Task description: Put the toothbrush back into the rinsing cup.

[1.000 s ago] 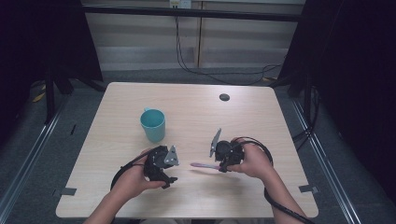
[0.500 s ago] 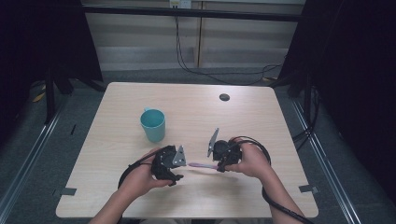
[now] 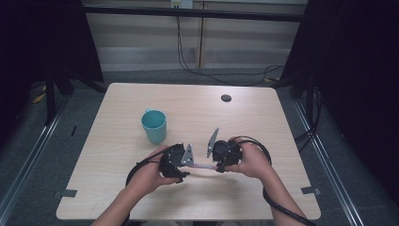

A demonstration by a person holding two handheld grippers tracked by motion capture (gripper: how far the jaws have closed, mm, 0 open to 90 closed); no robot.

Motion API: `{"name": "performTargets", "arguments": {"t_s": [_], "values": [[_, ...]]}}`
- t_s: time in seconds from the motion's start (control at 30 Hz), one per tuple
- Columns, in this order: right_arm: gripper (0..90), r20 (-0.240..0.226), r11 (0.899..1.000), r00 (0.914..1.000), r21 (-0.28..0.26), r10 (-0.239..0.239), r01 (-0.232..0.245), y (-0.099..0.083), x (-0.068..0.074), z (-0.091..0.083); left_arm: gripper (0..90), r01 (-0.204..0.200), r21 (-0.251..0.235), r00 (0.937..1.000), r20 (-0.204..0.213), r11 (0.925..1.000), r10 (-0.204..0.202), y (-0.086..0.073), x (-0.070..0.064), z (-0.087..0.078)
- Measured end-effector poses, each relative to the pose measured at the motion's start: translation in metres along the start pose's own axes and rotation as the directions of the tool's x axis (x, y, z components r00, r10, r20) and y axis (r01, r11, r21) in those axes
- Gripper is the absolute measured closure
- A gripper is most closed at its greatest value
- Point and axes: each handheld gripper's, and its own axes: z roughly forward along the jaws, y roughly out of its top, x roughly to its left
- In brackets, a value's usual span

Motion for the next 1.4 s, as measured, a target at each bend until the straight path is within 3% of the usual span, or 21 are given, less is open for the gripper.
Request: {"name": "performTargets", "arguments": {"t_s": [0.33, 0.6, 0.7, 0.83, 1.03, 1.2, 1.4], "values": [[79.9, -0.002, 1.0, 0.9998, -0.013, -0.022, 0.022, 0.003, 0.001, -0.001, 43.6, -0.028, 0.017, 0.9994, 0.021, 0.9995, 0.028, 0.007, 0.001, 0.006], [79.9, 0.002, 0.999, 0.9994, -0.028, -0.035, 0.035, 0.005, 0.001, -0.002, 55.6, -0.031, 0.019, 0.999, 0.033, 0.9993, 0.031, 0.012, -0.001, 0.01], [79.9, 0.002, 0.999, 0.9996, -0.029, -0.029, 0.029, 0.007, 0.003, -0.002, 59.9, -0.052, 0.023, 0.998, 0.037, 0.9984, 0.051, 0.012, -0.001, 0.01], [79.9, 0.003, 0.998, 0.9987, -0.042, -0.052, 0.052, 0.007, 0.0, -0.001, 64.7, -0.051, 0.027, 0.9979, 0.043, 0.9984, 0.049, 0.01, -0.001, 0.009], [79.9, 0.003, 0.997, 0.9977, -0.036, -0.067, 0.067, 0.011, 0.002, -0.002, 68.3, -0.061, 0.041, 0.9972, 0.046, 0.9973, 0.06, 0.011, 0.0, 0.01], [79.9, 0.004, 0.998, 0.9986, -0.036, -0.054, 0.054, 0.01, 0.003, -0.001, 71.7, -0.079, 0.04, 0.9963, 0.036, 0.9961, 0.077, 0.008, 0.001, 0.012], [79.9, 0.009, 0.998, 0.9984, -0.039, -0.055, 0.055, 0.011, 0.005, -0.002, 71.7, -0.08, 0.031, 0.9954, 0.056, 0.9963, 0.078, 0.008, 0.001, 0.012]]}}
